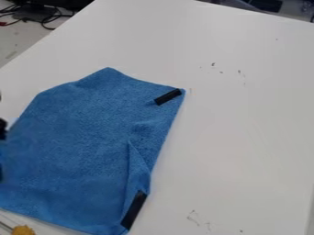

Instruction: Unfold the cloth from right to left

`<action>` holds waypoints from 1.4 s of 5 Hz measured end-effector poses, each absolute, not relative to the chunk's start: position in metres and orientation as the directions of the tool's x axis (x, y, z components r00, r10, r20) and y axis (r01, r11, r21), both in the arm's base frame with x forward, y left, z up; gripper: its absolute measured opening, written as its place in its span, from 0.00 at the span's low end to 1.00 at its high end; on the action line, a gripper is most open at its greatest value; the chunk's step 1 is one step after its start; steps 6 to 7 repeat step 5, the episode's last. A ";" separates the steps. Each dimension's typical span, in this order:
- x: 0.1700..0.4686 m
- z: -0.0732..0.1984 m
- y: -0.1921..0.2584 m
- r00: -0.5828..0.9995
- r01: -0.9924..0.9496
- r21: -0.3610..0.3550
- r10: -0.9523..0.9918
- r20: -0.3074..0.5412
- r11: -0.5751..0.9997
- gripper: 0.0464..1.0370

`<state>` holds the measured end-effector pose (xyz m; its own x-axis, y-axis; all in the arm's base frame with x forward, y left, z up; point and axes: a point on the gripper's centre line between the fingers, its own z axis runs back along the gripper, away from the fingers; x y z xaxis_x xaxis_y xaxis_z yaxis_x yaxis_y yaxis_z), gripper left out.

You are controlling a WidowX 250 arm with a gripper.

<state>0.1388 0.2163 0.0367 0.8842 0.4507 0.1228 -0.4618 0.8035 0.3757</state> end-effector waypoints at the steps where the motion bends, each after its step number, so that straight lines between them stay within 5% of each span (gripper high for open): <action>1: 0.139 0.057 0.220 0.886 -0.462 0.403 0.433 0.166 0.790 0.96; 2: 0.148 0.078 0.211 0.903 -0.426 0.362 0.364 0.230 0.829 0.96; 4: 0.167 0.084 0.174 0.925 -0.326 0.139 0.285 0.253 0.935 0.96; 7: 0.173 0.081 0.159 0.948 -0.269 0.118 0.242 0.206 0.956 0.96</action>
